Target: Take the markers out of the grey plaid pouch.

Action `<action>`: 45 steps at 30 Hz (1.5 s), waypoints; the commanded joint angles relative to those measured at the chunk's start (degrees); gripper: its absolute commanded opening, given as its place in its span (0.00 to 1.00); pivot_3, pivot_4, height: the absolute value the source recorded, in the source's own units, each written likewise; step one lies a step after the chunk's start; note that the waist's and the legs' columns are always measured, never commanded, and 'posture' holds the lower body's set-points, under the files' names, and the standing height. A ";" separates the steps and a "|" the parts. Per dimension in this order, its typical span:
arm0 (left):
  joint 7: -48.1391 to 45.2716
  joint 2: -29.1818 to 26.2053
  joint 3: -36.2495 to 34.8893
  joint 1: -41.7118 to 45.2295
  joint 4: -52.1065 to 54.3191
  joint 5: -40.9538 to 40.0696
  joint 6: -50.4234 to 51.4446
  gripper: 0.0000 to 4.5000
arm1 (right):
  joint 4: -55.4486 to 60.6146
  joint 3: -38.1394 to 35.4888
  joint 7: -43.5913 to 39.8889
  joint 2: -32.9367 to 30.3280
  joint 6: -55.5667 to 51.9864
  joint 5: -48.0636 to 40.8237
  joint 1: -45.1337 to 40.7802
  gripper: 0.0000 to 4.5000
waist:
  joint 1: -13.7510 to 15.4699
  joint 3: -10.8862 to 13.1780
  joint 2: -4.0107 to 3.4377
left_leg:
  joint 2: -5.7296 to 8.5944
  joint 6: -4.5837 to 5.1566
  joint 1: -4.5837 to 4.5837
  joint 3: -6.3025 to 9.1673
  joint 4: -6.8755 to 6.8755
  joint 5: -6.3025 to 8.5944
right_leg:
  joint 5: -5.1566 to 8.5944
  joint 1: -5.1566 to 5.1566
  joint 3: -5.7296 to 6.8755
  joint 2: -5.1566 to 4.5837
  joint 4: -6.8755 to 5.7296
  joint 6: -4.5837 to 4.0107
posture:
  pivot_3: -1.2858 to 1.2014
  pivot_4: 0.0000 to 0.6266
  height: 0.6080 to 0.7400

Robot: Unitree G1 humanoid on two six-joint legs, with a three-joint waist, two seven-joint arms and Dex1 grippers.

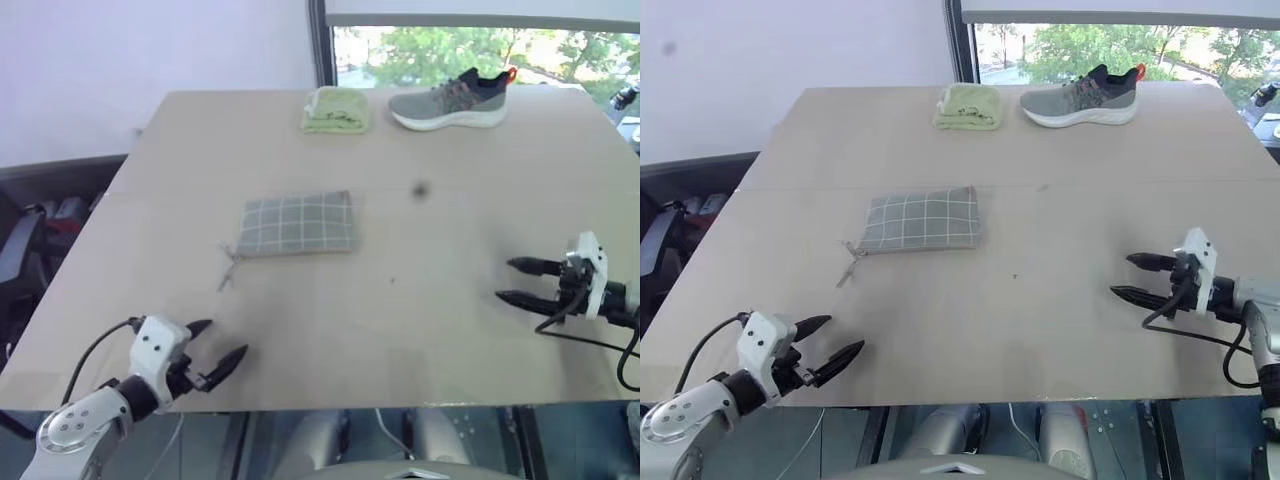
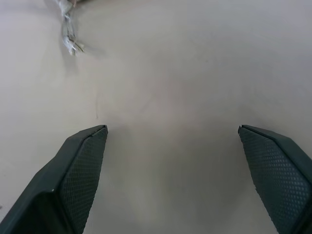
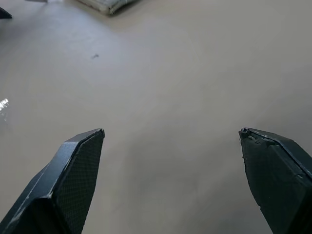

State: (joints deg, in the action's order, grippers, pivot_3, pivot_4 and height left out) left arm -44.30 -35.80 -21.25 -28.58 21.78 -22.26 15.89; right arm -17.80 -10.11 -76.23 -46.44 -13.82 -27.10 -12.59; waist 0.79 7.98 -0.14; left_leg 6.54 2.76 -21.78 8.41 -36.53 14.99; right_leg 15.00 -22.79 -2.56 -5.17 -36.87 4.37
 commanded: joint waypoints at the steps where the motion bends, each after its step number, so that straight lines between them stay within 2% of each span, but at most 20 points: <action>1: -1.21 -1.63 -3.10 0.63 0.18 -1.32 -0.50 0.99 | 2.83 -2.10 -0.58 -0.94 -0.89 -1.65 0.19 1.00 | 0.01 0.00 0.01 | 0.00 0.00 0.00 0.00 0.00 0.00 | 0.00 0.00 0.00 0.00 0.00 0.00 | 0.52 0.24 1.00; 8: -3.25 -4.00 -3.67 3.84 -3.99 0.88 -4.26 0.99 | 5.78 -2.02 -2.33 -1.55 -2.81 -3.02 2.22 1.00 | 0.03 0.01 0.01 | 0.00 0.00 -0.01 0.01 0.00 0.00 | 0.00 0.00 0.01 0.00 0.01 0.00 | 0.52 0.24 1.00; 12: -5.11 -7.63 -5.99 4.45 -8.09 2.64 -6.23 0.99 | 9.05 -3.17 -4.80 -3.50 -6.95 -6.14 4.64 1.00 | 0.03 0.02 0.00 | 0.00 0.00 -0.02 0.02 0.00 0.00 | 0.00 -0.01 0.02 0.00 0.03 0.00 | 0.52 0.24 1.00; 18: -7.14 -14.64 -6.60 11.07 -23.66 7.75 -14.08 0.99 | 14.34 -5.12 -6.67 -6.53 -12.03 -9.89 7.32 1.00 | 0.04 0.03 -0.01 | 0.00 0.01 -0.01 0.03 0.03 0.01 | 0.00 -0.01 0.03 -0.01 0.03 0.00 | 0.52 0.24 1.00; 21: -1.54 -15.82 0.88 25.21 -40.93 16.96 -25.11 0.99 | 15.90 -5.28 -5.57 -5.96 -12.71 -10.57 6.62 1.00 | 0.43 0.03 -0.06 | 0.00 0.00 0.03 0.06 0.03 0.01 | 0.00 -0.01 0.07 -0.01 0.00 0.00 | 0.52 0.24 1.00; 25: 4.95 -13.58 10.24 40.92 -57.26 27.10 -40.02 0.99 | 17.11 -5.16 -4.70 -5.52 -13.20 -10.66 6.25 1.00 | 0.24 0.01 0.05 | 0.05 -0.25 -0.10 0.14 -0.05 -0.15 | -0.08 -0.08 0.13 -0.02 0.01 -0.07 | 0.52 0.24 1.00; 28: 8.88 -13.50 18.35 48.74 -67.27 35.92 -50.88 0.99 | 17.88 -5.85 -4.30 -5.67 -13.52 -10.90 6.36 1.00 | 0.64 -0.01 0.01 | 0.17 -0.26 -0.08 0.16 -0.04 -0.17 | -0.08 -0.10 0.20 -0.13 -0.01 -0.06 | 0.52 0.24 1.00; 31: 11.94 -13.41 23.77 54.49 -75.02 41.18 -57.98 0.99 | 18.58 -6.49 -3.93 -5.79 -13.74 -11.12 6.75 1.00 | 0.48 -0.08 -0.06 | 0.18 -0.26 -0.11 0.06 -0.02 -0.16 | -0.08 -0.17 0.06 -0.14 -0.09 -0.03 | 0.52 0.24 1.00; 35: 15.27 -12.53 29.49 59.60 -79.58 46.44 -67.84 0.99 | 19.61 -7.39 -3.29 -5.85 -13.86 -11.61 7.88 1.00 | 0.79 -0.15 -0.18 | 0.24 -0.23 -0.09 0.05 -0.04 -0.17 | -0.09 -0.20 0.05 -0.18 -0.14 -0.01 | 0.52 0.24 1.00; 39: 10.42 -9.13 29.88 60.47 -78.42 40.48 -72.83 0.99 | 20.00 -7.53 -2.74 -5.61 -13.74 -11.86 8.39 1.00 | 1.05 -0.20 -0.26 | 0.28 -0.14 -0.11 0.04 -0.19 -0.12 | -0.09 -0.19 0.04 -0.21 -0.26 0.02 | 0.52 0.24 1.00; 45: 11.06 -7.92 31.92 60.62 -75.57 40.04 -79.32 0.99 | 20.35 -7.92 -1.32 -4.40 -14.31 -13.47 7.77 1.00 | 0.91 -0.18 -0.22 | 0.28 -0.13 -0.15 0.04 -0.33 -0.11 | -0.10 -0.20 0.02 -0.19 -0.45 0.03 | 0.52 0.24 1.00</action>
State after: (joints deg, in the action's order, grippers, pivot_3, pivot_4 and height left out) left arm -31.95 -44.33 8.56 32.93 -55.27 16.76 -60.85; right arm 0.45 -16.11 -77.92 -51.02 -28.22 -39.03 -4.13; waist 1.70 7.79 -0.36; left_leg 6.82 2.63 -21.92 8.45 -36.88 14.88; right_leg 14.90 -22.99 -2.53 -5.36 -37.35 4.41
